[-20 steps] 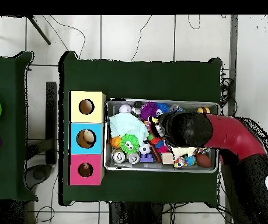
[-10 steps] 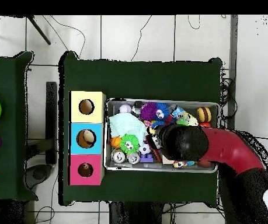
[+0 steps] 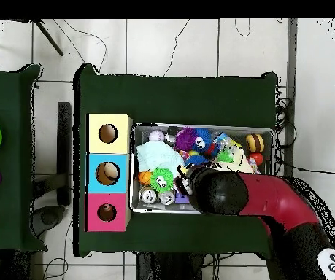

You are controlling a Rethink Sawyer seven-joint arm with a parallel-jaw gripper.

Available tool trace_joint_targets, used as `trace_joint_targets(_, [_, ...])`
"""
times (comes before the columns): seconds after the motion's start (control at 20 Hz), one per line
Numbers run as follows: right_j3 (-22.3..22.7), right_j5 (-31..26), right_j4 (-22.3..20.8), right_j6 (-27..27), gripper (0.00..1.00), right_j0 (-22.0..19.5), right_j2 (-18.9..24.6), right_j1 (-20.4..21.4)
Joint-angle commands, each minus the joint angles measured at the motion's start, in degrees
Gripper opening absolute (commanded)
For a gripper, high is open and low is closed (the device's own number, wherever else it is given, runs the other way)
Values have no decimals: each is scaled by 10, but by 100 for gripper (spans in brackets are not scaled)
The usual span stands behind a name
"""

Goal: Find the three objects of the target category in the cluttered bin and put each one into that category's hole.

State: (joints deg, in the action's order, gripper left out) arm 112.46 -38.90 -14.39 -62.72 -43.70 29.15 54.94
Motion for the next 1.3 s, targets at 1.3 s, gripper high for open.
trace_joint_targets(1.3, [85,97,73,-180,0,126,-114,22])
